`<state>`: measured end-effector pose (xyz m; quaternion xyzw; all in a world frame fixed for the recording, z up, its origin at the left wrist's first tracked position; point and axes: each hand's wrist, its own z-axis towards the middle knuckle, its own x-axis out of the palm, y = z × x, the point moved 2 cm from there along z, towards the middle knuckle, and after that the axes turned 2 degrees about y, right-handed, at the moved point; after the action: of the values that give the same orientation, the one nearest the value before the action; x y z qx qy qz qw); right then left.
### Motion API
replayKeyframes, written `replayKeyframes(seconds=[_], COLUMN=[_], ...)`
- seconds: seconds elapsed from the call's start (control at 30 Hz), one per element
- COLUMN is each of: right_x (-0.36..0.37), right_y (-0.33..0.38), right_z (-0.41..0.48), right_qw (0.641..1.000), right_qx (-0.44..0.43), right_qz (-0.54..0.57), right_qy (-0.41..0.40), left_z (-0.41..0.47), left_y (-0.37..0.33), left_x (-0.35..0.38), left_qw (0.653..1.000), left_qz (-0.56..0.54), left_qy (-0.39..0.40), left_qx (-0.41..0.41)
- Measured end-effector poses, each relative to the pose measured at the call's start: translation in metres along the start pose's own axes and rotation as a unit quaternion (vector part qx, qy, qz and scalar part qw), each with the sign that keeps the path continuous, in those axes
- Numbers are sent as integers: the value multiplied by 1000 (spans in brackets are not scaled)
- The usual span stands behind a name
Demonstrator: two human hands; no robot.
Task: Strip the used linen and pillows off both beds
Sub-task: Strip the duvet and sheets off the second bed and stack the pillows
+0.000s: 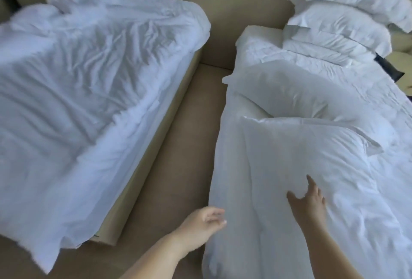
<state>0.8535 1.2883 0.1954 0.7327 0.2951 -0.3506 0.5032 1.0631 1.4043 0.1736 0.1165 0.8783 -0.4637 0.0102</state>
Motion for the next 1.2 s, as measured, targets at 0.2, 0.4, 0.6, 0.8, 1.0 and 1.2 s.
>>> replayKeyframes(seconds=[0.2,0.4,0.6,0.8,1.0,1.2], right_x=[128,299,427,551,709,790], right_y=[155,305,423,513,623,715], right_z=[-106,-251,-361,-411,-460,-482], right_qw=[994,963,890,837,809,790], right_qx=[-106,-220,-362,-390,-371,-371], right_qz=[-4,-13,-139,-255,-336,-421], right_qy=[27,152,239,287,309,245], left_z=[-116,-237,-311,-337,-353,-376], left_y=[100,213,323,395,476,519], left_x=[-199,-364,-498,-622,-773,-901], left_qw=[983,956,913,888,882,880], left_qz=[-50,-85,-105,-118,-124,-120], left_qy=[-179,-273,-387,-437,-438,-434], left_qx=[9,-59,-70,-80,-116,-148])
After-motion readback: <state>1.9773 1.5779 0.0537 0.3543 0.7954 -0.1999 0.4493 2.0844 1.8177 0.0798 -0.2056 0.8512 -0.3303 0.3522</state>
